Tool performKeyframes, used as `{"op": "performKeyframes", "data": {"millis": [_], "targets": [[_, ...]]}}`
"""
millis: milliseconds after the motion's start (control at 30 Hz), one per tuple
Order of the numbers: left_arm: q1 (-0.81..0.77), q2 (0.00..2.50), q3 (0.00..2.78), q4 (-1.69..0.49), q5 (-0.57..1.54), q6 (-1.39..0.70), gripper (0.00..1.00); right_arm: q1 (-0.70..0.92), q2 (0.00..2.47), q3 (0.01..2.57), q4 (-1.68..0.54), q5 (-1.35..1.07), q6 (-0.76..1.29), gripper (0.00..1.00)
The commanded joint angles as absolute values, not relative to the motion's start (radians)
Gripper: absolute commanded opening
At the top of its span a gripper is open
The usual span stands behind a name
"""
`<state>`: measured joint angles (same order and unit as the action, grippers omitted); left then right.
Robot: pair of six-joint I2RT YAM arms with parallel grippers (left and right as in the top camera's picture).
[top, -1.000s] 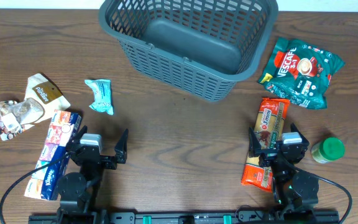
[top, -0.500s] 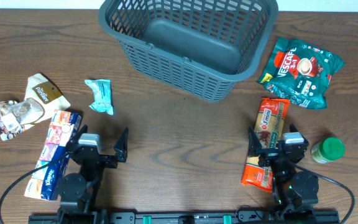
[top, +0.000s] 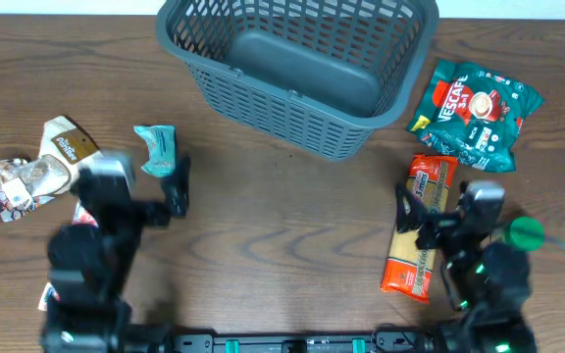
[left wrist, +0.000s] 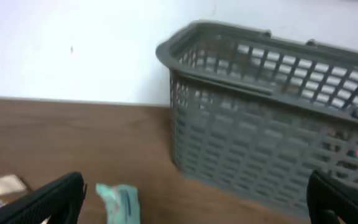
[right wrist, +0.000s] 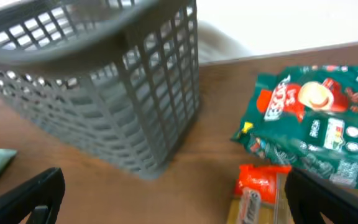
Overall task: Pack container
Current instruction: 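Reach both grippers to the basket's near rim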
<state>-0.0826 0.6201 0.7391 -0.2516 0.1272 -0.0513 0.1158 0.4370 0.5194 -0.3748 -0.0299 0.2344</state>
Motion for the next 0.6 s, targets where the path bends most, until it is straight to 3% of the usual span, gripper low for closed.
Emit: {"op": "performKeyframes", "data": {"millis": [0, 333, 467, 567], "targets": [[-0.086, 0.805, 1.017, -0.403, 0.123, -0.027, 0.99, 0.104, 0.614, 0.775, -0.5, -0.038, 0.199, 0.99], [-0.086, 1.206, 1.75, -0.976, 0.124, 0.104, 0.99, 0.104, 1.213, 1.7, -1.202, -0.058, 0.047, 0.99], [-0.086, 1.219, 1.785, -1.017, 0.128, 0.093, 0.99, 0.105, 1.341, 1.863, -1.362, -0.061, 0.048, 0.99], [-0.086, 1.217, 1.785, -1.025, 0.136, 0.093, 0.98, 0.105, 1.378, 1.864, -1.362, -0.061, 0.048, 0.99]]}}
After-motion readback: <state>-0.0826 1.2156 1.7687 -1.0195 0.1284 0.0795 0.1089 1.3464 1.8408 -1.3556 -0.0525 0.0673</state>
